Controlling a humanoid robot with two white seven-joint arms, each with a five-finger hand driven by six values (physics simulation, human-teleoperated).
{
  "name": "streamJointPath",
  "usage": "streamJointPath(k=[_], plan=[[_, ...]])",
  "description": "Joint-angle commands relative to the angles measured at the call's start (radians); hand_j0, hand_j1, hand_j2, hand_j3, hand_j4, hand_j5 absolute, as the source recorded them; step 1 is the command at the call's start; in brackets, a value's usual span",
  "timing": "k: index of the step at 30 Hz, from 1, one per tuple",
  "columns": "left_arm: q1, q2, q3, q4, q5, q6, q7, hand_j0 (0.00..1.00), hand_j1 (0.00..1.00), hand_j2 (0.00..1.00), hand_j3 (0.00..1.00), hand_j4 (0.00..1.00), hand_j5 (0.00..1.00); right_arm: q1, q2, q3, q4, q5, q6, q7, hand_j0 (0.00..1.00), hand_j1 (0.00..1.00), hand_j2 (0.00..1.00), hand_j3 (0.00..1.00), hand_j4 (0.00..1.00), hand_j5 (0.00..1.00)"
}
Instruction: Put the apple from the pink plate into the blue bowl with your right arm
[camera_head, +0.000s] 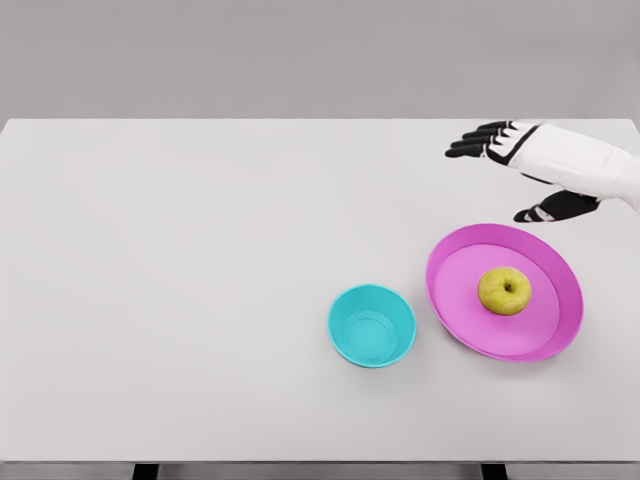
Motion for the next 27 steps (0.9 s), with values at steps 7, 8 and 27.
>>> streamJointPath(k=[7,8,27], plan=[[0.0,0.0,0.0,0.0,-0.001,0.0,0.0,1.0,1.0,1.0,1.0,1.0,1.0,0.222,-0.05,-0.169,0.004,-0.004,-0.074,-0.001,1.0,1.0,1.0,1.0,1.0,1.0],[0.0,0.0,0.0,0.0,-0.001,-0.001,0.0,1.0,1.0,1.0,1.0,1.0,1.0,0.233,-0.059,-0.169,0.003,-0.004,-0.074,-0.001,1.0,1.0,1.0,1.0,1.0,1.0],[0.0,0.0,0.0,0.001,-0.001,0.0,0.0,1.0,1.0,1.0,1.0,1.0,1.0,0.325,-0.094,-0.074,0.021,0.005,-0.021,-0.001,1.0,1.0,1.0,1.0,1.0,1.0]])
